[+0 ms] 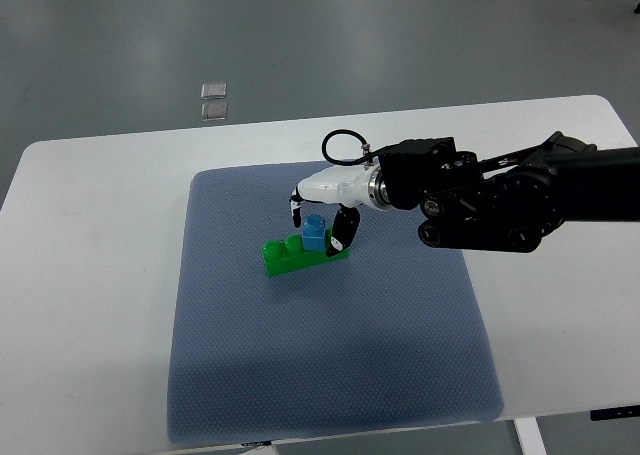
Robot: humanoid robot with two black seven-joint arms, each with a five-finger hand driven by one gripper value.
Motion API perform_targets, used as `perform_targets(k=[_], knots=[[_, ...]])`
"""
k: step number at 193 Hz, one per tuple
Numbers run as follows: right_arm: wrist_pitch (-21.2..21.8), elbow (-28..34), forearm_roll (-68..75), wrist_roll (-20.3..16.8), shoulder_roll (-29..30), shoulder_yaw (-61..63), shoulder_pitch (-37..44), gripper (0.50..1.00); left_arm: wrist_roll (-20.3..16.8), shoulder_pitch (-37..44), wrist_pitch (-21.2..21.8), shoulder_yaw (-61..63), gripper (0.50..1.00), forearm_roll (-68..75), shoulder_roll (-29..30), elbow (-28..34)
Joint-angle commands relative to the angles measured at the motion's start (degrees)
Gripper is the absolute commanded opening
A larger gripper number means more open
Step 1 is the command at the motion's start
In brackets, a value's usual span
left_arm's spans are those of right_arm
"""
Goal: Stack blue block on green block with right hand
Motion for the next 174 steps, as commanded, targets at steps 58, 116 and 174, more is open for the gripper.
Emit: perform_targets(k=[58,116,174], knots=[[3.54,0.35,4.92,-0.08,-1.45,3.74,3.06,0.921,0.00,0.00,0.00,0.06,1.000,0.00,0.00,-0.02],[11.19,2.11,17.40,-0.34,-10.33,15.70,5.17,0.921,0.00,0.00,0.00,0.06,1.000,0.00,0.00,0.06],[9.78,-0.53,29.53,-0.08,-15.96,38.37,-9.50,0.921,0.00,-0.09,0.09,0.06,1.000,0.00,0.00,0.59]])
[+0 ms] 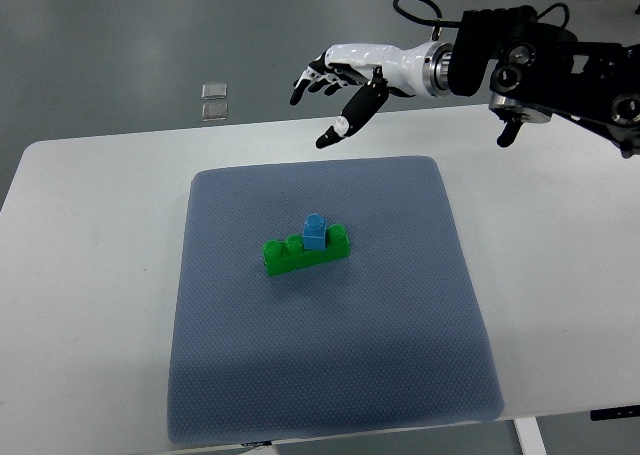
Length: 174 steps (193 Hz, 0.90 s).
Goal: Stack blue block on green block with right hand
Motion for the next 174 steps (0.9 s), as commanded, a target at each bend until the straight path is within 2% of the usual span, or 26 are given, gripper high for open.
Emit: perform_targets(k=[1,3,4,16,32,71,94,125,174], knots=[[-0.67,-1.03,2.81,0.05,-0.47,7.12,-5.08,0.921,0.00,-0.01,0.09,0.00,1.000,-0.01,0.00,0.23],[-0.67,-1.03,2.81,0.05,-0.47,7.12,-5.08,0.921,0.00,-0.01,0.09,0.00,1.000,-0.01,0.00,0.23],[-1.54,-2.34,3.85,0.14,-0.39,13.55,-10.04,0.921,0.00,0.08,0.09,0.00,1.000,-0.01,0.00,0.31],[-2.69,-3.67,3.86,0.23,0.93,21.61,-16.06,0.921,0.00,0.08,0.17,-0.09,1.000,-0.01,0.00,0.31],[-3.66,-4.73,3.86,0.23,3.04,28.91,-20.73,0.921,0.00,0.08,0.17,0.00,1.000,-0.01,0.00,0.31],[-4.62,-10.26,3.86,0.32,14.02,44.20,-29.77,0.924,0.00,0.08,0.17,0.00,1.000,-0.01,0.00,0.14],[-5.68,-12.90,3.86,0.32,19.82,52.55,-32.41,0.924,0.00,0.08,0.17,0.00,1.000,-0.01,0.00,0.40],[-5.77,-14.57,3.95,0.67,23.78,58.71,-35.05,0.924,0.00,0.26,0.17,-0.09,1.000,-0.01,0.00,0.58],[-4.71,-20.81,9.75,7.44,25.37,60.55,-37.34,0.924,0.00,0.96,0.17,-0.09,1.000,-0.01,0.00,0.58]])
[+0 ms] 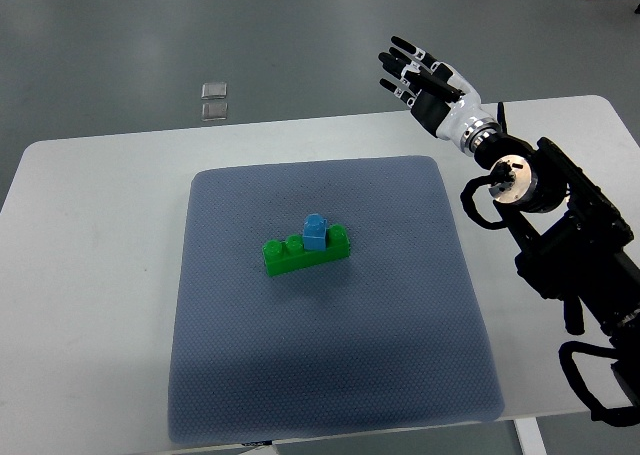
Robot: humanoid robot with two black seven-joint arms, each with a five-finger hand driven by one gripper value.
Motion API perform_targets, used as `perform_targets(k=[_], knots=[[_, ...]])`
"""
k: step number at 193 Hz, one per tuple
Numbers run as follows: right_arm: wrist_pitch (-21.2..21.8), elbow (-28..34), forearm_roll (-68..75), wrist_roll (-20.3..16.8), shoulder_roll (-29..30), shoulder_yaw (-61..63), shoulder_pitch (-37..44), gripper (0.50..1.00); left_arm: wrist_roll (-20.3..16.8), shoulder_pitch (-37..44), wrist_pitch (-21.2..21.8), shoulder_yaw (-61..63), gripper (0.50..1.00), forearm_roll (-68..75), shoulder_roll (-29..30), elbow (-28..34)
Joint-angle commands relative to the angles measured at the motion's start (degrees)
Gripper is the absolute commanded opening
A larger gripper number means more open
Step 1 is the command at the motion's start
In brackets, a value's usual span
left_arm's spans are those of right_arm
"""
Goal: Stack blue block on green block with right hand
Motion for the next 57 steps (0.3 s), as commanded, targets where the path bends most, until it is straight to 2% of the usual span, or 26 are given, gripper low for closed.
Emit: perform_targets(k=[1,57], knots=[[0.60,-2.15,3.86,2.18,0.08,-0.09,-0.95,0.924,0.00,0.51,0.00,0.00,1.000,0.00,0.00,0.08],[4.91,-7.16,8.26,3.06,0.08,-0.26,-1.12,0.924,0.00,0.60,0.09,0.00,1.000,0.00,0.00,0.26]])
